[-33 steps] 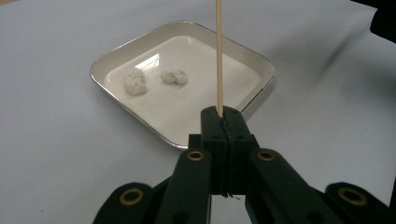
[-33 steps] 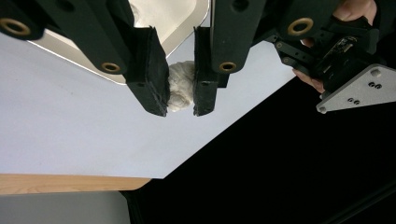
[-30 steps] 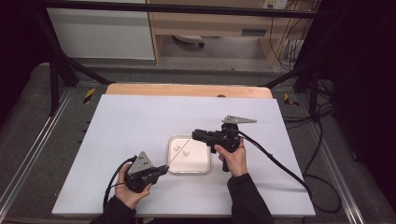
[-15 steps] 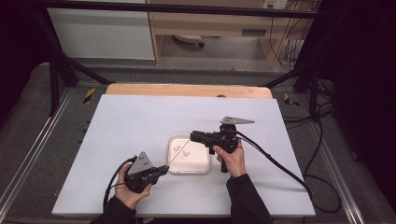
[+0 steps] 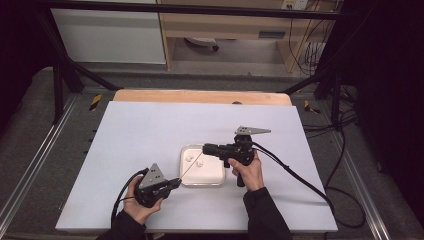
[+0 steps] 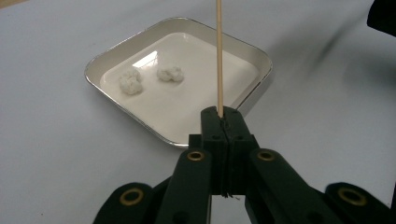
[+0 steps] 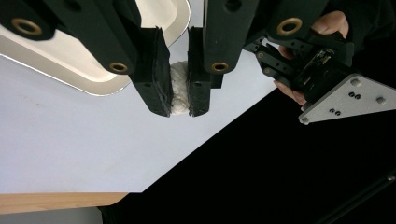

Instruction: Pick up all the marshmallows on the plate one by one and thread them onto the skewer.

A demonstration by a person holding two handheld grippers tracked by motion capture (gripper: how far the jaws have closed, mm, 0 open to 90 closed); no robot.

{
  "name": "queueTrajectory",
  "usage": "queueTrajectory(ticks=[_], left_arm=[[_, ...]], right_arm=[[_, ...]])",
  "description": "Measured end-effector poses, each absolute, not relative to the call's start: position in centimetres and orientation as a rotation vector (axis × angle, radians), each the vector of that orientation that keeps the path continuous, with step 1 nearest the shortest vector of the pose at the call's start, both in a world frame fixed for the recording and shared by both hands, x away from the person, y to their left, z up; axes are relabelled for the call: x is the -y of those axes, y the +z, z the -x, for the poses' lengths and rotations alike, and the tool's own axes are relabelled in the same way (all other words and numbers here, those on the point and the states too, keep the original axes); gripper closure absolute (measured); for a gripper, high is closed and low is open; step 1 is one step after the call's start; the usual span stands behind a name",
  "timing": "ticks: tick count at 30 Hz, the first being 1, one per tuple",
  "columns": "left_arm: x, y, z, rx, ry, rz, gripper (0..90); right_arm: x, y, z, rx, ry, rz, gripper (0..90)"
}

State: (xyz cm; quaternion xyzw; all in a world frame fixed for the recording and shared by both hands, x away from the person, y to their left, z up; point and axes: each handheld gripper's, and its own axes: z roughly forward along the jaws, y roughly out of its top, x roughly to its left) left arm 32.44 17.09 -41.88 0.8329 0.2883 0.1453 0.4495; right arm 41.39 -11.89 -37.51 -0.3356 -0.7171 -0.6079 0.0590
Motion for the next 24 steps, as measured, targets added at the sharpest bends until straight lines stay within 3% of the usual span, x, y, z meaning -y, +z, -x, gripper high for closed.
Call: queueTrajectory(ticks=[24], left_arm=[[-16.81,-41.74,-31.92,-0.690,0.405,-2.053,89.1]], right_arm=[[11.45,-37.84,-40.85,2.112,-1.855,0.959,81.7]])
